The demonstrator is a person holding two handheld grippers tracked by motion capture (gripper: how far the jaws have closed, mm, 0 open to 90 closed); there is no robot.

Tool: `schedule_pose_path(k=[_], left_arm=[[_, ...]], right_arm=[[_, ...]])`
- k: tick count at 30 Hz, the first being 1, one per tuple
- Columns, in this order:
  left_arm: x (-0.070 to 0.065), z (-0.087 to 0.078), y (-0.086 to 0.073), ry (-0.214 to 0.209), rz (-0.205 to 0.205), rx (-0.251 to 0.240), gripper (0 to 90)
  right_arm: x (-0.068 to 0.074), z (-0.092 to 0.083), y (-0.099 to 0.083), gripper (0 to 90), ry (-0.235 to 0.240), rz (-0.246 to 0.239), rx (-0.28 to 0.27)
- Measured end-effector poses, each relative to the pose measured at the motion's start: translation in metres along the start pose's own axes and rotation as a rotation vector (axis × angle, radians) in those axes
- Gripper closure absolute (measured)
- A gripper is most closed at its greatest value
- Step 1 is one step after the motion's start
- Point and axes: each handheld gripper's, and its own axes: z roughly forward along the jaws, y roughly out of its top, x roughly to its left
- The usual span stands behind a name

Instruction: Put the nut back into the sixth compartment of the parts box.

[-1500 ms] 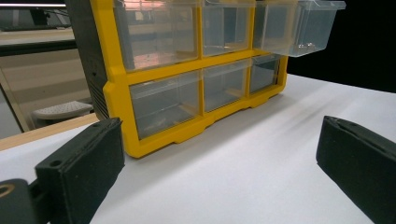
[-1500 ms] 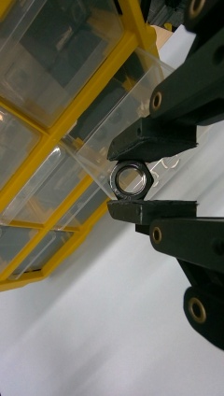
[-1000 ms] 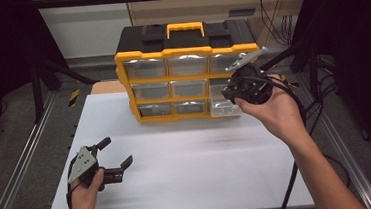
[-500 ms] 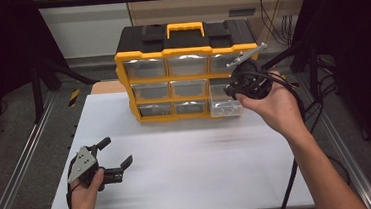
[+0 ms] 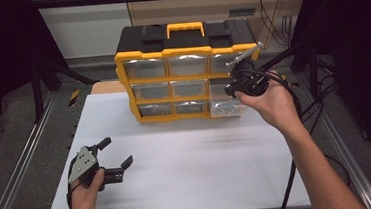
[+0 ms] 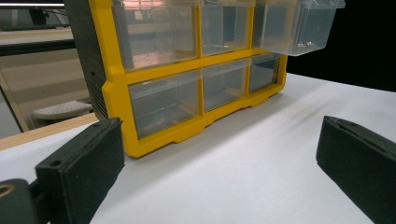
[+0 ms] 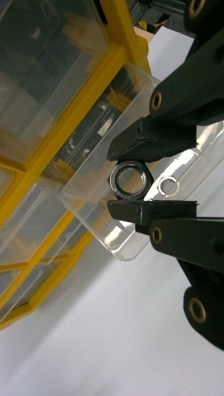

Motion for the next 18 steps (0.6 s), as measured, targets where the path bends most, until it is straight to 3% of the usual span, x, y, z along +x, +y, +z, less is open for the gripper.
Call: schedule_pose_path(k=[7,8,18], left_arm=[[0.000,0.000,0.000,-0.001,0.004,0.004,1.1],[0.000,0.000,0.000,0.000,0.000,0.001,1.0],[-0.001,0.001,0.000,-0.003,0.005,0.007,1.1]], right_arm=[[-0.005,0.009,0.001,70.2,-0.003,0.024,0.018],[-0.007,0.010,0.000,70.1,0.000,0.007,0.012],[-0.016,0.023,-0.002,70.1,0.005,0.060,0.045]])
